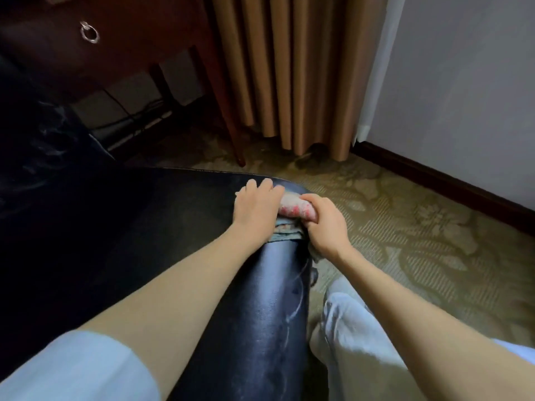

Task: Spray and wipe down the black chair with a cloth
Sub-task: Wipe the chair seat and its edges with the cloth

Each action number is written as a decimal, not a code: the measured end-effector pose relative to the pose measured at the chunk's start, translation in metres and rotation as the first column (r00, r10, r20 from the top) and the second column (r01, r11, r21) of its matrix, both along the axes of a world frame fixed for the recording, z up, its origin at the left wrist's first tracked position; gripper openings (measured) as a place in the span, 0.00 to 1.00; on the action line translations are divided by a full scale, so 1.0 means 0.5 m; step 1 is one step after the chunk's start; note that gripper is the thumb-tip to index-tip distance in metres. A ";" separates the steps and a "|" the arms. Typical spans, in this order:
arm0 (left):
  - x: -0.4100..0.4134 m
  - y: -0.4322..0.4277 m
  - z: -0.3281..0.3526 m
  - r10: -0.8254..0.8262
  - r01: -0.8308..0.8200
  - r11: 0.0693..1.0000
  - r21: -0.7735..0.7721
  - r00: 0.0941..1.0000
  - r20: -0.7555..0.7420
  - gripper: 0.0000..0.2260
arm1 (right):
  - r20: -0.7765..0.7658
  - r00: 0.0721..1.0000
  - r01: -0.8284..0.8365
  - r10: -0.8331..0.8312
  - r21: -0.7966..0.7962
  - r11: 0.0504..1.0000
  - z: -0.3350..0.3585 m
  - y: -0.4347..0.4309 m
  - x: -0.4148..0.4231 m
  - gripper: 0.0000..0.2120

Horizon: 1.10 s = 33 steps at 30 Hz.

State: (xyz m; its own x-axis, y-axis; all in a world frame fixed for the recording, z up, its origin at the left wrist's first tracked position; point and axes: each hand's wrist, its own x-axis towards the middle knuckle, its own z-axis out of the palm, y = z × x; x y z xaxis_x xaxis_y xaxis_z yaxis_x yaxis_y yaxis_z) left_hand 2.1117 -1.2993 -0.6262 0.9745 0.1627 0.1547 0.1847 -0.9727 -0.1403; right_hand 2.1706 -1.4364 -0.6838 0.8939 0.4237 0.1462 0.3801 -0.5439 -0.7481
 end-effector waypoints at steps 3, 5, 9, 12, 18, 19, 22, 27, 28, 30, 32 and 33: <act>0.090 0.012 -0.003 -0.002 0.001 0.999 0.046 1.000 0.006 0.14 | -0.019 0.999 -0.036 0.035 -0.007 0.999 -0.012 0.012 0.094 0.24; 0.113 0.020 -0.006 0.012 -0.011 0.997 0.073 1.000 -0.012 0.14 | -0.044 0.998 -0.049 0.049 -0.004 0.999 -0.017 0.022 0.117 0.24; 0.094 0.026 -0.005 0.021 -0.019 0.998 0.064 0.999 -0.033 0.17 | -0.081 0.997 -0.014 0.015 0.020 1.000 -0.019 0.031 0.081 0.25; 0.028 0.019 -0.004 -0.003 0.005 1.000 0.031 0.999 -0.049 0.17 | -0.096 0.995 0.039 -0.036 0.026 0.999 -0.014 0.015 -0.005 0.26; -0.211 -0.039 -0.019 -0.083 0.082 0.996 -0.023 0.995 -0.055 0.24 | -0.188 0.974 0.143 -0.125 0.084 0.986 -0.007 -0.045 -0.253 0.27; -0.252 -0.049 -0.020 -0.096 0.094 0.995 -0.044 0.994 -0.060 0.25 | -0.198 0.971 0.158 -0.138 0.092 0.983 -0.004 -0.055 -0.298 0.27; -0.376 -0.077 -0.015 -0.120 0.116 0.990 -0.085 0.992 -0.050 0.25 | -0.211 0.967 0.171 -0.141 0.128 0.977 0.005 -0.091 -0.434 0.29; -0.556 -0.125 -0.007 -0.145 0.144 0.982 -0.118 0.989 0.005 0.24 | -0.199 0.963 0.218 -0.182 0.176 0.960 0.023 -0.142 -0.625 0.31; -0.587 -0.130 -0.007 -0.144 0.144 0.981 -0.127 0.990 0.013 0.23 | -0.213 0.961 0.213 -0.176 0.167 0.963 0.025 -0.146 -0.655 0.30; -0.642 -0.136 -0.007 -0.140 0.141 0.980 -0.139 0.990 0.019 0.21 | -0.238 0.961 0.180 -0.142 0.144 0.973 0.033 -0.152 -0.707 0.27; -0.689 -0.133 -0.004 -0.128 0.125 0.979 -0.159 0.992 -0.007 0.22 | -0.236 0.967 0.133 -0.098 0.134 0.982 0.041 -0.157 -0.749 0.24; -0.709 -0.131 0.000 -0.122 0.115 0.979 -0.169 0.992 -0.029 0.23 | -0.236 0.968 0.113 -0.081 0.124 0.986 0.046 -0.158 -0.766 0.25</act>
State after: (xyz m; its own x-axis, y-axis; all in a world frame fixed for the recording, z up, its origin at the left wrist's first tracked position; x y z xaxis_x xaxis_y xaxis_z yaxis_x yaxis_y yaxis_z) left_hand 1.7570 -1.3646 -0.6263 0.9931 0.0660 0.0969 0.0643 -0.9977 0.0210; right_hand 1.7875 -1.5156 -0.6610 0.9460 0.3237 -0.0181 0.1398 -0.4575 -0.8782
